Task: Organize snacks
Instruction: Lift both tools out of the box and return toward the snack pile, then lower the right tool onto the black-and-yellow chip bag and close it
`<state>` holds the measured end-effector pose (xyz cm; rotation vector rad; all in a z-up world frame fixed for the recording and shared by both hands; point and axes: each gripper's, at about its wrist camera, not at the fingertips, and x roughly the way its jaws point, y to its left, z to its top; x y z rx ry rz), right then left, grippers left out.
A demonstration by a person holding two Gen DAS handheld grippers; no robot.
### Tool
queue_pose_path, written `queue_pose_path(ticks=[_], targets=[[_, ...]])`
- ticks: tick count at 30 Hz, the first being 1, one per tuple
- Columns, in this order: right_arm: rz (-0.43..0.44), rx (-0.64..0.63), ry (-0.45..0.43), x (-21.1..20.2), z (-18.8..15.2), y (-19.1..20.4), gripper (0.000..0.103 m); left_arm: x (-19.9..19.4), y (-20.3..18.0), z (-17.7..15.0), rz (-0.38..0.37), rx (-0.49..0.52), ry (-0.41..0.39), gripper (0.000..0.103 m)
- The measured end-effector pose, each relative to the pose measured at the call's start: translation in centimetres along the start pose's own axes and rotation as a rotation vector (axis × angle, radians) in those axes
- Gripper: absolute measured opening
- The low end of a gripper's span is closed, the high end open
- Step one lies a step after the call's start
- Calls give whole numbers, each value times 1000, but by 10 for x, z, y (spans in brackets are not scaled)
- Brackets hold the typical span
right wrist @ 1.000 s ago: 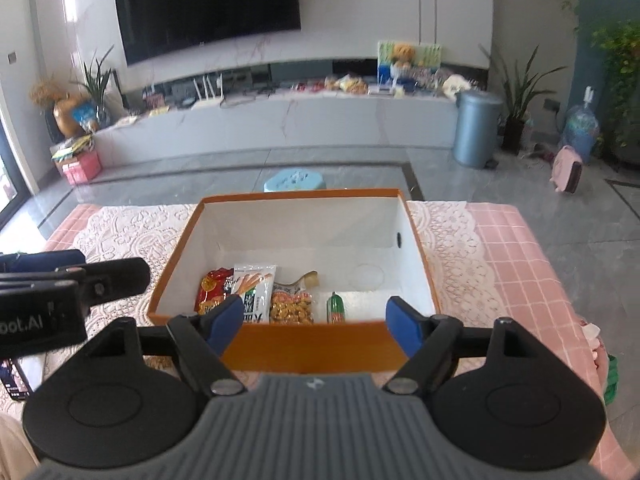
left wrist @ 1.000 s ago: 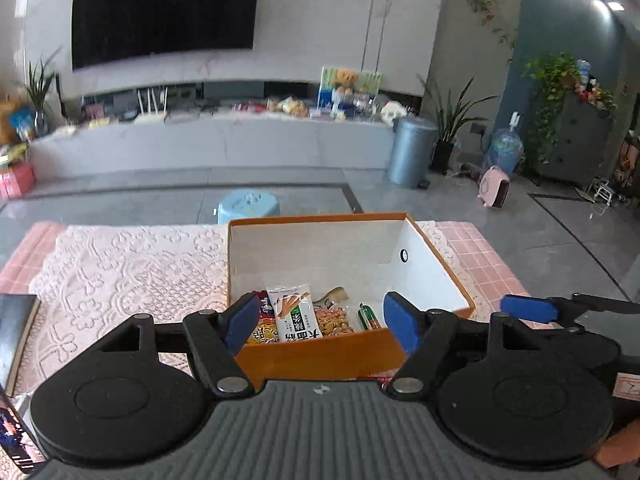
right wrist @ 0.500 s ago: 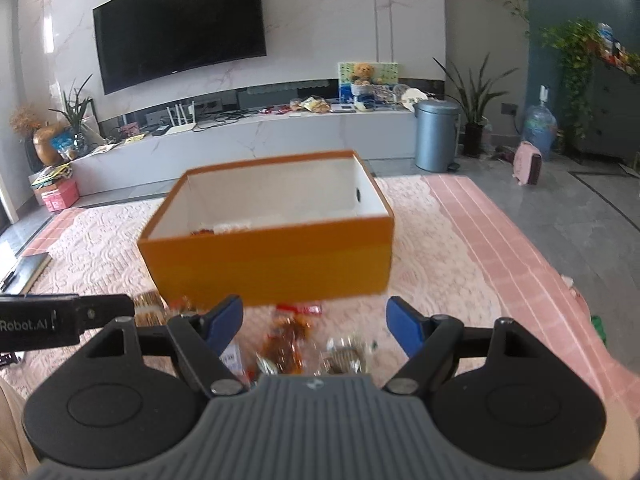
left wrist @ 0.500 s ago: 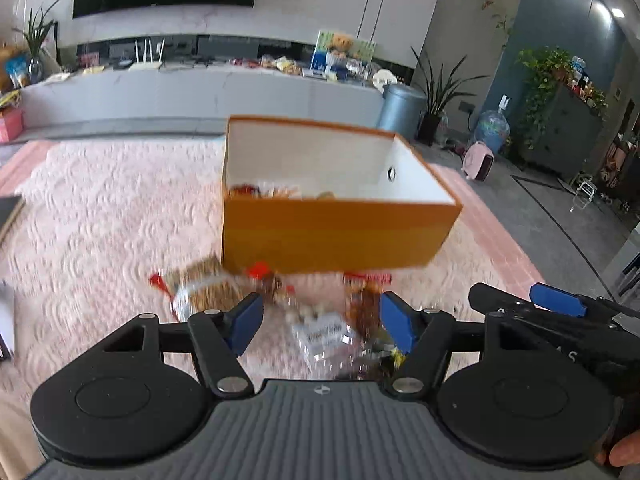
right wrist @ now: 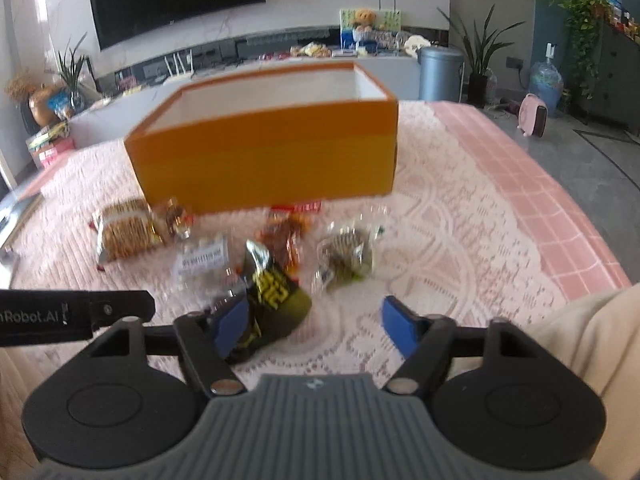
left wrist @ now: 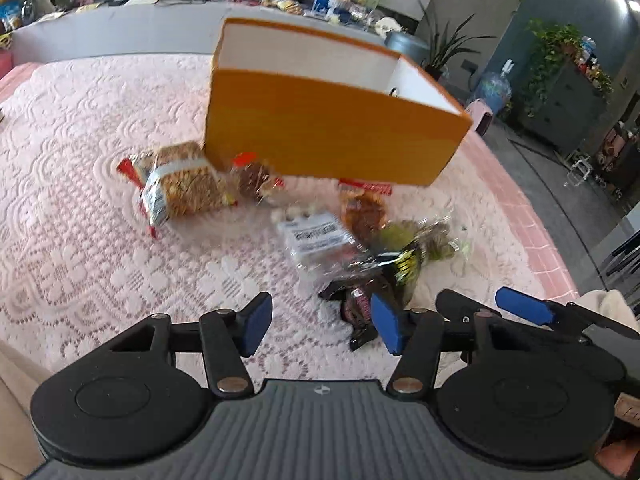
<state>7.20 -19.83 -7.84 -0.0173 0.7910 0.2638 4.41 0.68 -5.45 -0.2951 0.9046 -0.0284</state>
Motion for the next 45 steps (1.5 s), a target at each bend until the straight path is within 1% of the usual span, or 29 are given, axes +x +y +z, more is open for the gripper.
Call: queue_pose_path(ticks=[2,5,8,12,13,14,16,18,20,23,24,25,26,29,31,33,40,42,43,45], targets=[[-15,-2,22,7,-4,0,61,3,3,-1,4,-15,7,66],[-16,9,30,14,-4,-3,60,6,7,0,-2,-42,17,66],[3,17,22,16,-3,-4,60,11,7,2,-2,-49,23,66],[6,15,30,21,-2,-2,59,20,6,7,-15,-61,30,67],[7,20,34,23,-1,-3,58,24,5,8,-14,-60,28,68],[6,25,41,26,0,-3,55,27,4,9,-6,-60,31,69],[3,33,56,31,1,-4,51,34,4,11,-4,-63,39,70],[23,50,56,33,2,-6,51,37,6,11,-3,-68,43,70],[59,50,41,32,2,-6,51,38,7,10,18,-60,44,70],[110,10,12,27,0,4,51,39,11,9,85,-48,60,69],[122,-11,5,25,-1,9,51,39,12,8,99,-42,58,67],[139,-31,-4,23,-1,14,48,38,13,7,120,-35,56,65],[158,-56,-11,22,-2,19,45,38,15,7,133,-33,55,65],[180,-119,-3,26,-5,34,43,34,19,8,129,-45,44,64],[194,-132,9,30,-6,39,41,30,16,8,156,-22,18,65],[203,-149,12,34,-7,43,41,28,13,7,177,6,4,65],[184,-187,24,48,-7,53,43,31,15,5,169,17,13,65],[174,-204,21,50,-8,55,46,33,16,5,167,15,15,65],[173,-219,19,50,-9,57,51,34,16,5,165,16,15,65],[164,-271,18,52,-12,63,54,33,16,4,165,20,14,65]])
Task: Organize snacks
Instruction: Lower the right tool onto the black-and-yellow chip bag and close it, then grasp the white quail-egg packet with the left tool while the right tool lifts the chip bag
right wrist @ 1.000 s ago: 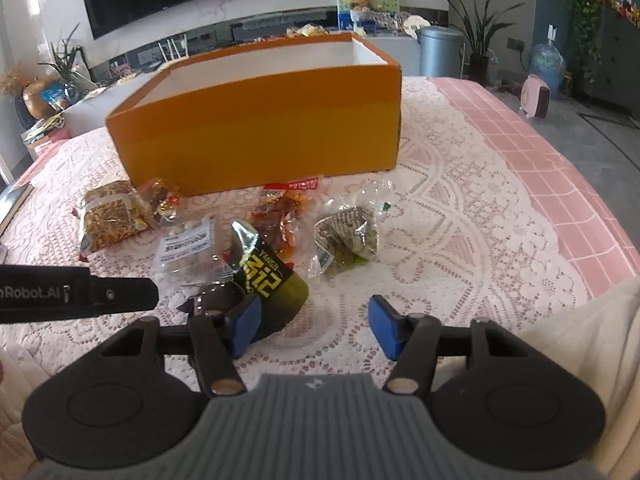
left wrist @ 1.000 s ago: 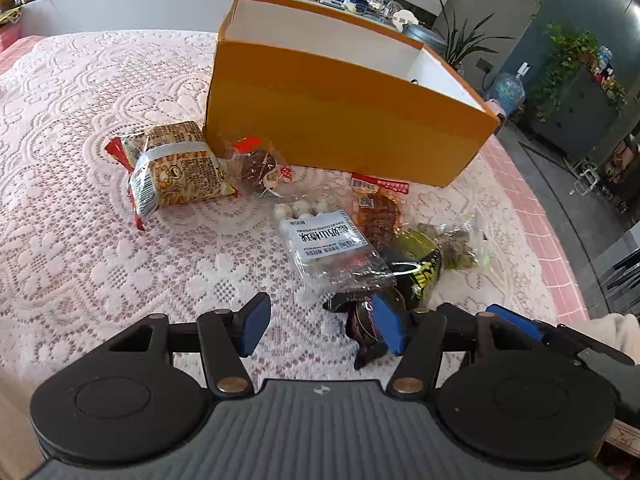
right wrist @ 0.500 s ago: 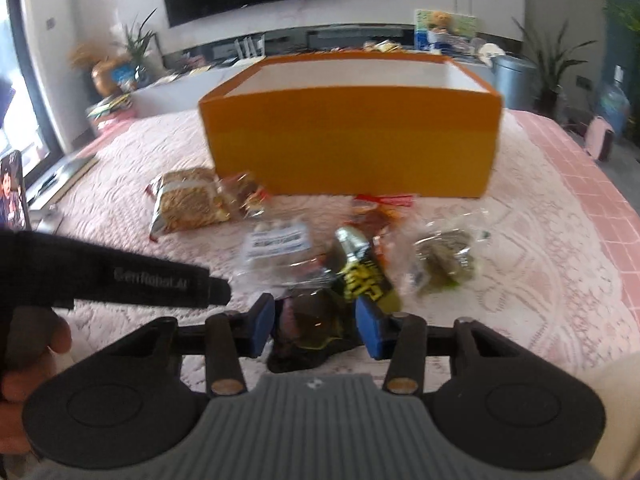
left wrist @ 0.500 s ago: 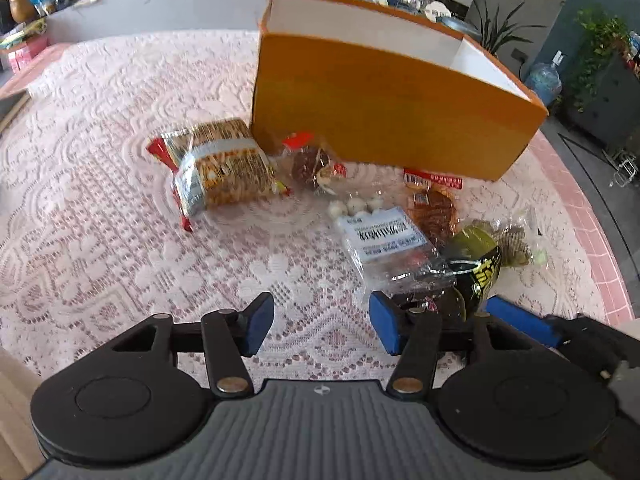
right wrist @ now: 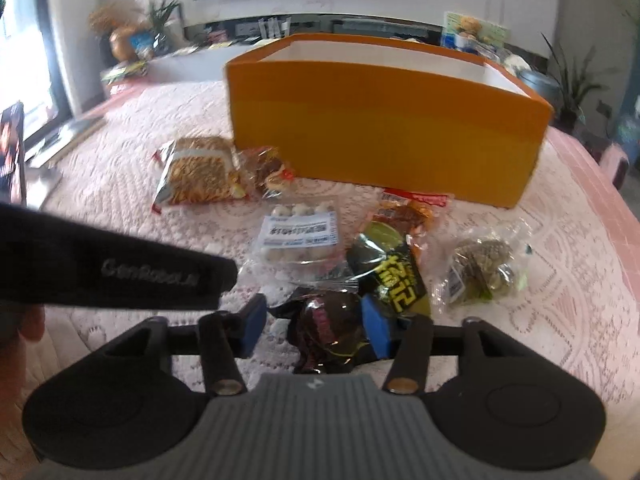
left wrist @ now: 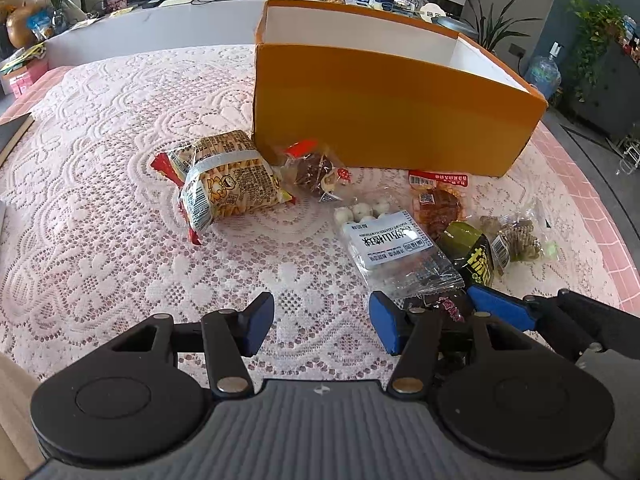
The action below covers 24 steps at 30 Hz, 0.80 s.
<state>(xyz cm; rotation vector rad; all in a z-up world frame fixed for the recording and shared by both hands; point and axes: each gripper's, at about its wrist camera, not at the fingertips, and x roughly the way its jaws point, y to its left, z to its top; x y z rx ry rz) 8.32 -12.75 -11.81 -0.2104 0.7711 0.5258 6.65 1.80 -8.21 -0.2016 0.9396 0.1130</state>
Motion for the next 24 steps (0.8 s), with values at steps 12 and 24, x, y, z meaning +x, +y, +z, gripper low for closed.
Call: queue_pose_path(ticks=[12,24], targets=[[-164,-244,5,5,-10,30,38,-6,-1,-6,3,16,-11,65],[-158,-193,-11,-22,-16,15,35,-11,2,-8,-43,3,-28,66]])
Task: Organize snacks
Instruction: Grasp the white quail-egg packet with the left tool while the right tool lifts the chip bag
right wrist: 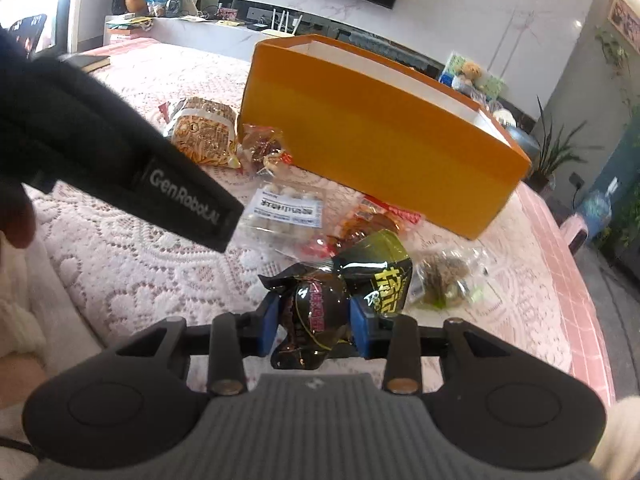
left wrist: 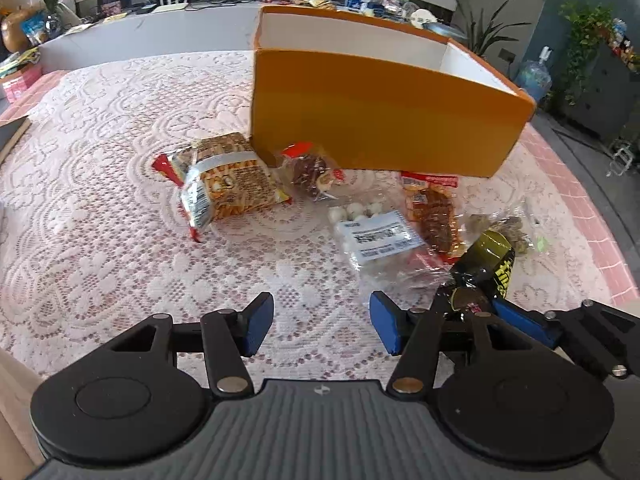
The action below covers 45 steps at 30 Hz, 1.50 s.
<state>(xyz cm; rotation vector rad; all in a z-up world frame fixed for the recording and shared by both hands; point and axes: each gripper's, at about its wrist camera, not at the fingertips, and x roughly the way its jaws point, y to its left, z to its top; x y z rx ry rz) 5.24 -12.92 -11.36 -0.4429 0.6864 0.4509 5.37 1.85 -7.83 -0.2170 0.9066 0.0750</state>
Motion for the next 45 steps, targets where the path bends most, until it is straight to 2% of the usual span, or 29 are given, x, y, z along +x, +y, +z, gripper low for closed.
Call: queue_pose_path(ticks=[5,9,12,15,20,26,32,36,39,40,45], targets=[[-42,25,-59,-21,4,-11,35,0,0,1,-85,-13,-10,72],[-93,38,-110,-24,14,-27,36,9,5,7,-130,-88,8,80],[-147,16,-117,-13,17,-38,36,22,6,13,-106,-128,28,81],[-175,19,-104,-4,20,-47,36,32,-3,19,-80,-106,37,82],[-147,100,-74,8,19,-58,36,44,-21,24,-25,-1,30,84],[-141,105,-67,13,17,-57,36,60,-28,24,-25,13,57,86],[-138,94,-62,17,16,-56,36,73,-36,25,13,77,21,90],[-135,93,-52,20,17,-56,36,78,-41,24,27,120,12,88],[-131,94,-49,21,18,-57,36,76,-42,22,26,149,6,74],[-131,91,-50,21,18,-56,36,76,-42,22,28,154,4,73],[-125,86,-59,21,17,-57,36,67,-34,20,15,120,-2,69]])
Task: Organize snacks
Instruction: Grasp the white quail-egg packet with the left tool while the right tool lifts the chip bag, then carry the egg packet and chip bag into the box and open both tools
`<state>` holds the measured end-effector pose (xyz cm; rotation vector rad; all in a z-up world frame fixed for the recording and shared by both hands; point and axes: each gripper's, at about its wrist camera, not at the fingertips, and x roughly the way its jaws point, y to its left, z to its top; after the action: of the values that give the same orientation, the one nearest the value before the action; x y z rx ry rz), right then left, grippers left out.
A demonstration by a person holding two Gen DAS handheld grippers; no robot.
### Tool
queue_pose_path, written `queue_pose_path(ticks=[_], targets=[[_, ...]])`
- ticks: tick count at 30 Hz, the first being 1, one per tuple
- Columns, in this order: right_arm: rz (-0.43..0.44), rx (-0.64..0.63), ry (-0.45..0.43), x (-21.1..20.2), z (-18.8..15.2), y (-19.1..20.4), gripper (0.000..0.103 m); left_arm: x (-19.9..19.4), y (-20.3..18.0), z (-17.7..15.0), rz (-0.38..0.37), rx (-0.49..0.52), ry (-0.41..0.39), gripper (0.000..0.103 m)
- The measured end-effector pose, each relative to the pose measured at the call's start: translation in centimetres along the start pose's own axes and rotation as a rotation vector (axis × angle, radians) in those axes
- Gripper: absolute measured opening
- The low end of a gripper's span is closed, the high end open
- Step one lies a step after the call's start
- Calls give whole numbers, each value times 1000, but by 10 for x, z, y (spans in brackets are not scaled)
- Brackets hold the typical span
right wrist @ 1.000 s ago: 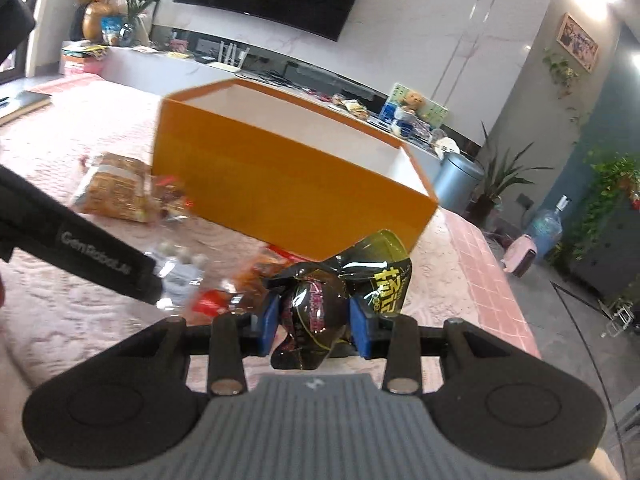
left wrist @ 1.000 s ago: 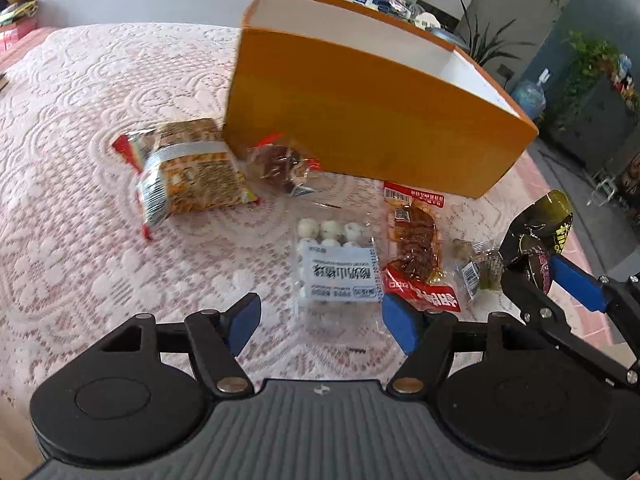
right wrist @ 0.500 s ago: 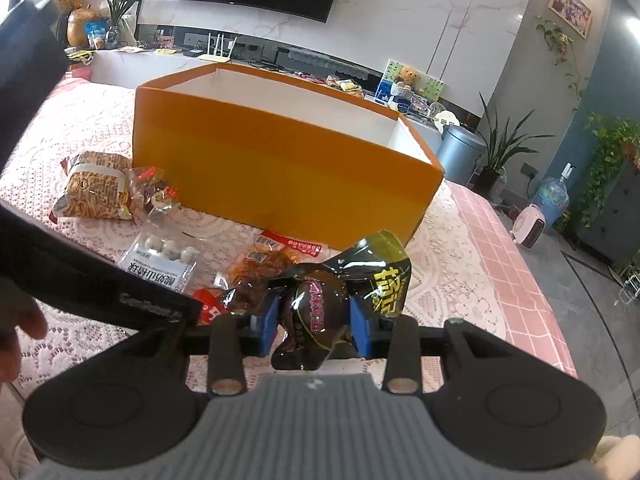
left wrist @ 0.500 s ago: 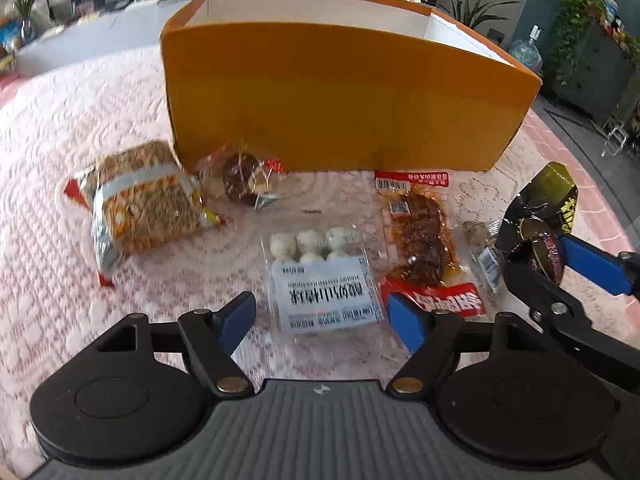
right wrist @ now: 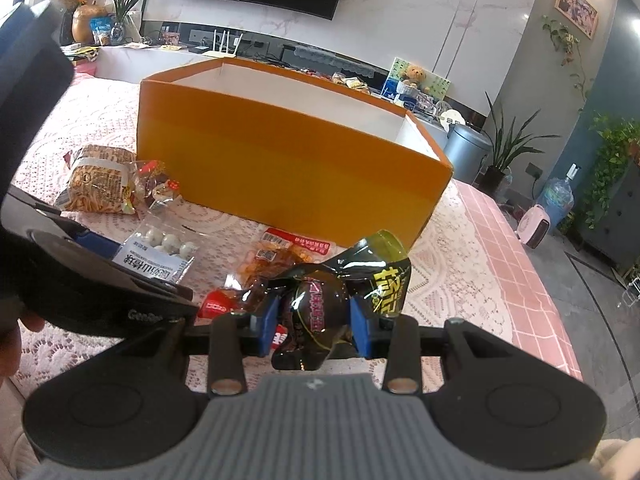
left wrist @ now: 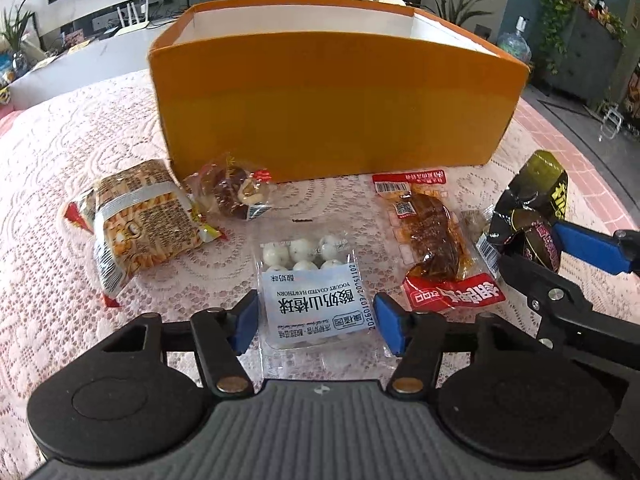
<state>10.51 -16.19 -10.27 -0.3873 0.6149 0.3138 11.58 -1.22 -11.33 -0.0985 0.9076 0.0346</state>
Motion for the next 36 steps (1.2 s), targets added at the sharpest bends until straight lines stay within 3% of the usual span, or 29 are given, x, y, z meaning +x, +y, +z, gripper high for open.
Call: queue_pose_path(ticks=[7,17,27,36], targets=[[16,9,-34,-5,-2,-4,36,-30,15,-5,-33,-63,-21,69],[85,47,-142,-40,1,-15,36,-89,21,2,-96,-47,-114,68],[159,-42,-256,-67,56,-44,35,-117,26,70,-134,-45,-203,68],[195,-187,-237,-40,113,-65,35,-95,28,125,-168,-48,-205,68]])
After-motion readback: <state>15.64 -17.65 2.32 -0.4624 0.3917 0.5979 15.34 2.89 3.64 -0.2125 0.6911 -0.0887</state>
